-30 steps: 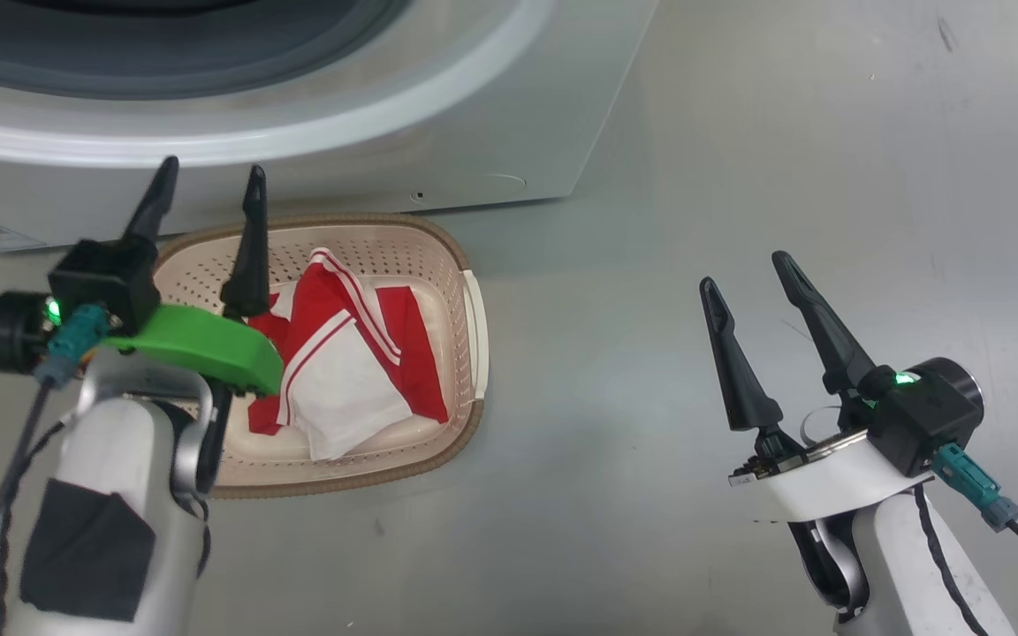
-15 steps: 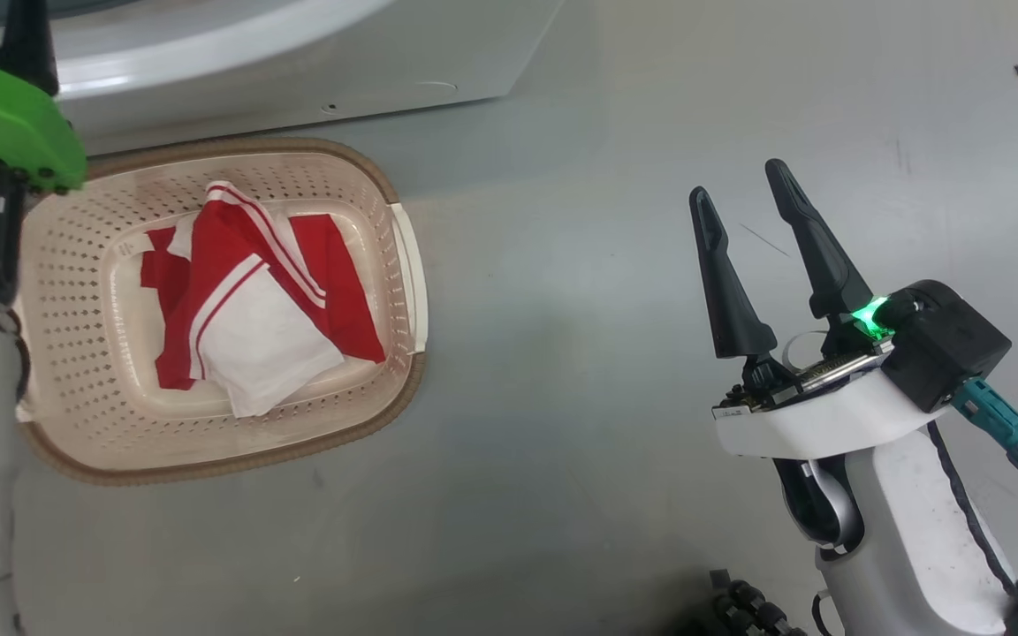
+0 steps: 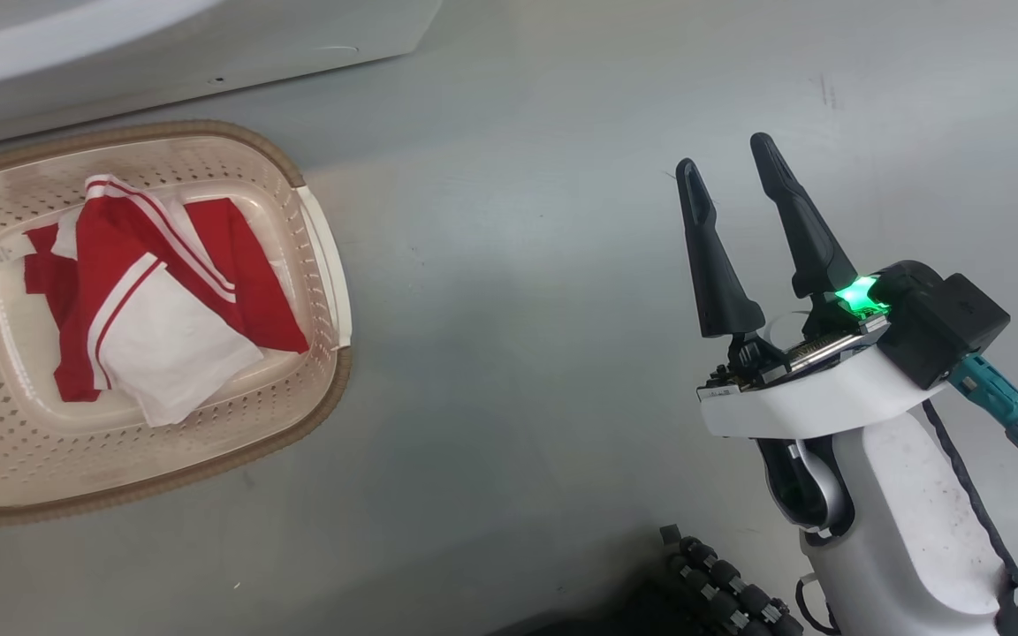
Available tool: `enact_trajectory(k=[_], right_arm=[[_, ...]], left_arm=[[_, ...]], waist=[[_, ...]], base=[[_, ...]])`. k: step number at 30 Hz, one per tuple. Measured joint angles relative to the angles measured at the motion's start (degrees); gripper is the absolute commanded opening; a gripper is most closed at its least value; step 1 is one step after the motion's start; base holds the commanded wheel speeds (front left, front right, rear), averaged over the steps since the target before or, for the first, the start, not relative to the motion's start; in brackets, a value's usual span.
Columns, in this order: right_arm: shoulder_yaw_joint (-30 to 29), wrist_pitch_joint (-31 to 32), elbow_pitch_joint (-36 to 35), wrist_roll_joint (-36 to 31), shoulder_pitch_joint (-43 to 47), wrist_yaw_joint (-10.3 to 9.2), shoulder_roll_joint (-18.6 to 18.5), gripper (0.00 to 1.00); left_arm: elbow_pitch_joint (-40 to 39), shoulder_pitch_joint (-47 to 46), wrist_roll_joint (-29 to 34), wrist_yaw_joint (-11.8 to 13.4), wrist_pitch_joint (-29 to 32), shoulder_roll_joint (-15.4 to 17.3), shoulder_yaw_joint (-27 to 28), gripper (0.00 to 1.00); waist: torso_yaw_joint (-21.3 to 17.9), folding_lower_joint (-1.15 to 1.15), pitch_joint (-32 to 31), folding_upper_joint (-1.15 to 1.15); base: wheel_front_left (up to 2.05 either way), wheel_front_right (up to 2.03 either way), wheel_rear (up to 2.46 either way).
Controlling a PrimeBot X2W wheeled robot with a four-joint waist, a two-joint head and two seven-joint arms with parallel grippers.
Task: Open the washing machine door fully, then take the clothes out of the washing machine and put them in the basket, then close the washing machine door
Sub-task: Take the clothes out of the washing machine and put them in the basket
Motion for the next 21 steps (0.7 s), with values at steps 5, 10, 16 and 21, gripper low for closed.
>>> enact_trajectory(k=[5, 10, 16, 21], right_arm=[[0.35, 0.00, 0.01, 0.65, -0.66, -0.59, 0.00, 1.00], [0.67, 0.00, 0.26, 0.78, -1.03, -0.64, 0.03, 1.00], [1.46, 0.00, 0.32, 1.15, -1.19, -0.68, 0.05, 1.00], [1.54, 0.00, 0.33, 1.24, -1.28, -1.09, 0.07, 1.00]], left_arm=[[1.43, -2.99, 0.13, -0.03, 2.57, 1.89, 0.52, 1.00], [4.13, -5.60, 0.62, -0.11, 5.67, 3.44, 0.53, 1.00], [6.46, -7.78, 1.79, -0.52, 9.73, 5.34, 0.44, 1.00], [8.23, -9.02, 3.10, -0.52, 13.15, 6.49, -0.24, 1.00]], waist=[[-1.36, 0.00, 0.96, 0.00], [-2.14, 0.00, 1.59, 0.00], [-2.51, 0.00, 1.82, 0.00], [-2.63, 0.00, 1.94, 0.00]], base=[[0.00, 0.00, 0.00], [0.00, 0.00, 0.00], [0.00, 0.00, 0.00], [0.00, 0.00, 0.00]])
